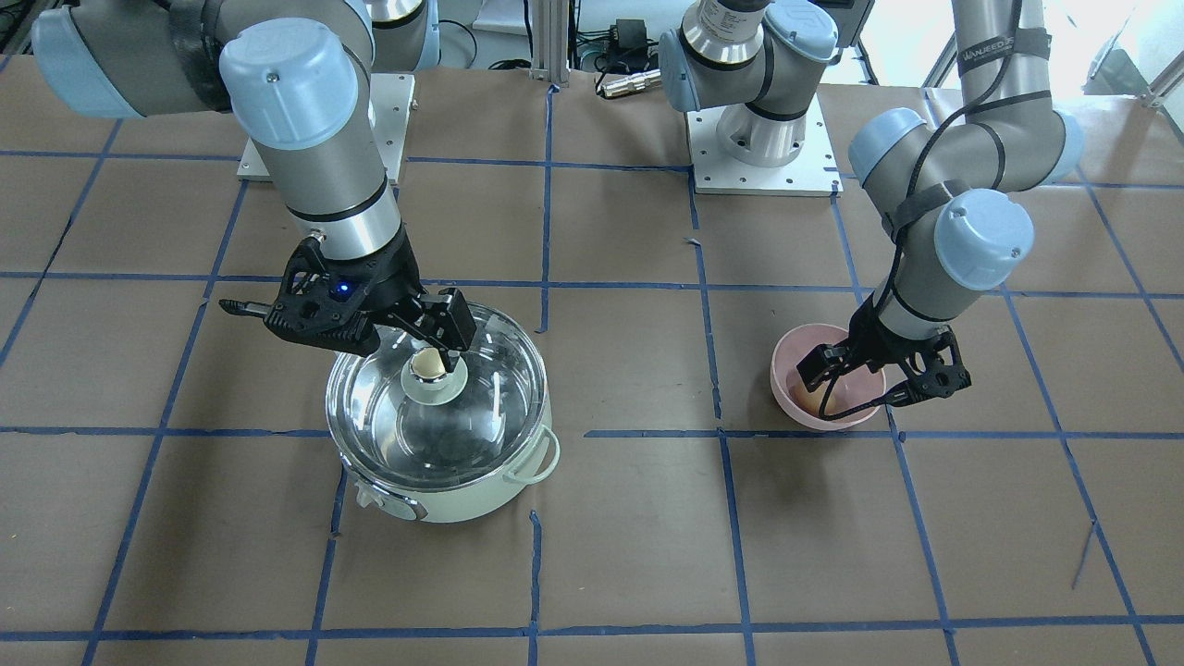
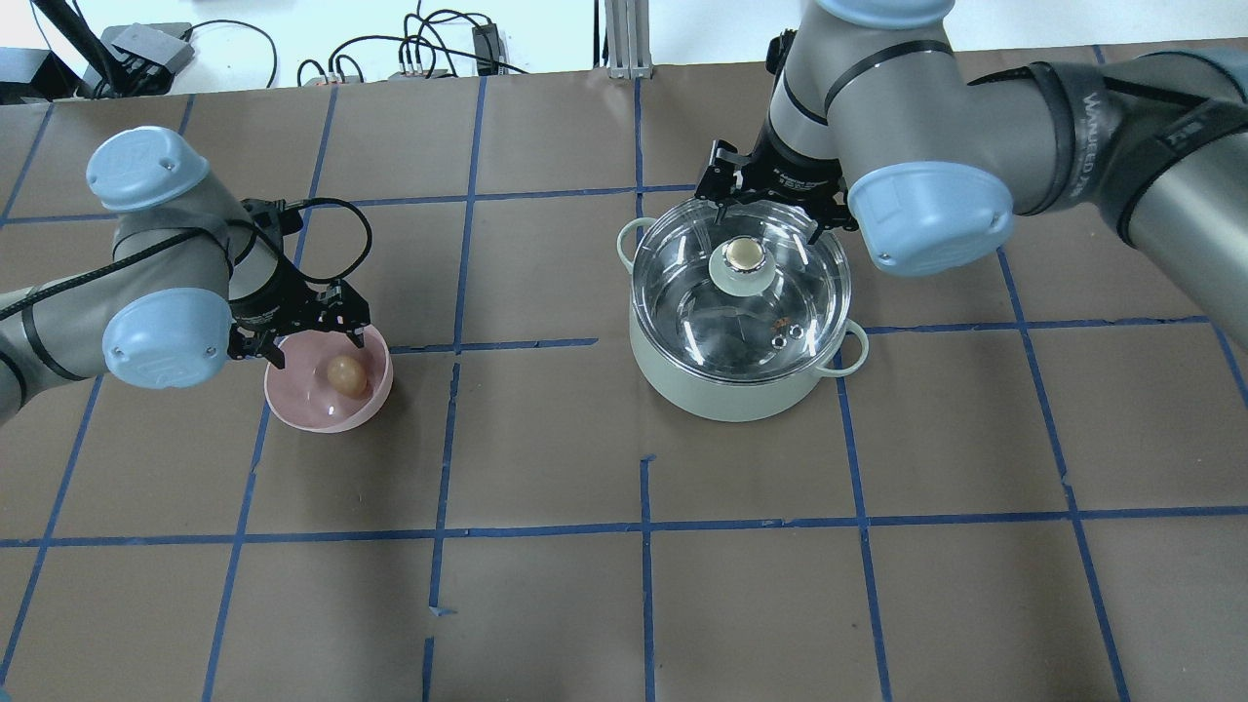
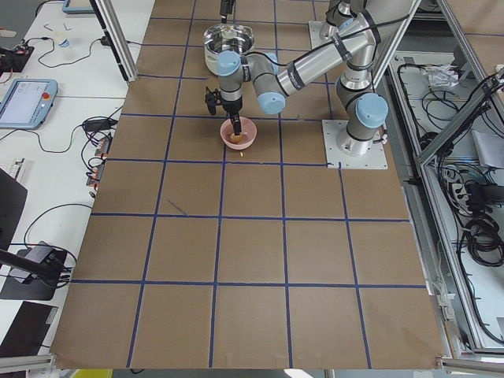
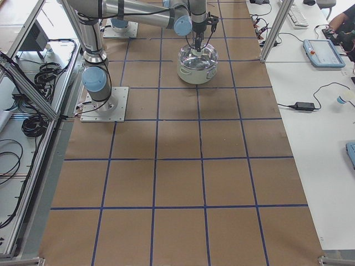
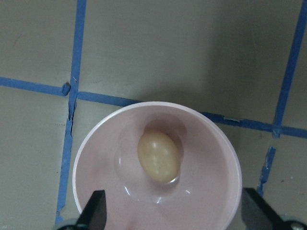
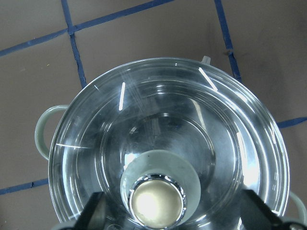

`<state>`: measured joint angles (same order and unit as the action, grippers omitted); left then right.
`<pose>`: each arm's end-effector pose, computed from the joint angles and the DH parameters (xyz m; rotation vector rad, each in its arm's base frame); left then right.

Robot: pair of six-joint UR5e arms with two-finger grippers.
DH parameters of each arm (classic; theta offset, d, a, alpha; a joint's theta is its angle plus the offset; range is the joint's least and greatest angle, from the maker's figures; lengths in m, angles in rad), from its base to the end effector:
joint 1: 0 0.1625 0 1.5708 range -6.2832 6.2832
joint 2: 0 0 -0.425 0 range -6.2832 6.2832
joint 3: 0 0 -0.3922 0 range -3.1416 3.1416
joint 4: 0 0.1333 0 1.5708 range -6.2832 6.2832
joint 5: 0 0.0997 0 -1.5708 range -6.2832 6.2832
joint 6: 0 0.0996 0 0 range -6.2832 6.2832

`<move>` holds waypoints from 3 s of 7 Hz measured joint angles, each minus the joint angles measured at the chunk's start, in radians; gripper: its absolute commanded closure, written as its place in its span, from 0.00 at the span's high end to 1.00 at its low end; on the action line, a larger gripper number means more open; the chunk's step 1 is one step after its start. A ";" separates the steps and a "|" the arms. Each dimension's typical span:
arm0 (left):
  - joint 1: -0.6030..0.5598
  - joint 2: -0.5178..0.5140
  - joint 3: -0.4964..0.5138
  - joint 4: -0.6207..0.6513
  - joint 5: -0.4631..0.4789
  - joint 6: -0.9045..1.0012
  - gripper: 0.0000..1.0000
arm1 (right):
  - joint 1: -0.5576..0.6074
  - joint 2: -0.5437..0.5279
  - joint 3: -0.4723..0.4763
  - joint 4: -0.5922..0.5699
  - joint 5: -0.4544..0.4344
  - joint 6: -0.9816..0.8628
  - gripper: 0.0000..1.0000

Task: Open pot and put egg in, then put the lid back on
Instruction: 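Grasp the egg with the left gripper while the right grasps the lid knob, then lift the glass lid off the pot with the right gripper and move it away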

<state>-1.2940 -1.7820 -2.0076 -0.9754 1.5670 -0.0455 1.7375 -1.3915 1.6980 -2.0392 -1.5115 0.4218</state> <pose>0.0070 -0.5138 0.2366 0.5025 -3.0901 -0.0811 0.2309 -0.5332 0.3803 0.3783 3.0072 -0.2093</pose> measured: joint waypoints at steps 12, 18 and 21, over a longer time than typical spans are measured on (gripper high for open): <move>-0.002 -0.040 -0.054 0.110 -0.021 -0.130 0.99 | 0.056 0.047 0.043 -0.085 -0.058 0.003 0.44; -0.016 -0.051 -0.060 0.141 -0.015 -0.154 0.99 | 0.033 0.030 -0.039 -0.074 -0.133 -0.044 0.38; -0.016 -0.054 -0.060 0.142 -0.009 -0.155 0.98 | -0.060 -0.006 -0.098 0.008 -0.135 -0.102 0.39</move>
<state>-1.3101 -1.8359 -2.0671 -0.8330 1.5576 -0.2001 1.6770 -1.3978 1.6001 -2.0311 -1.6464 0.3196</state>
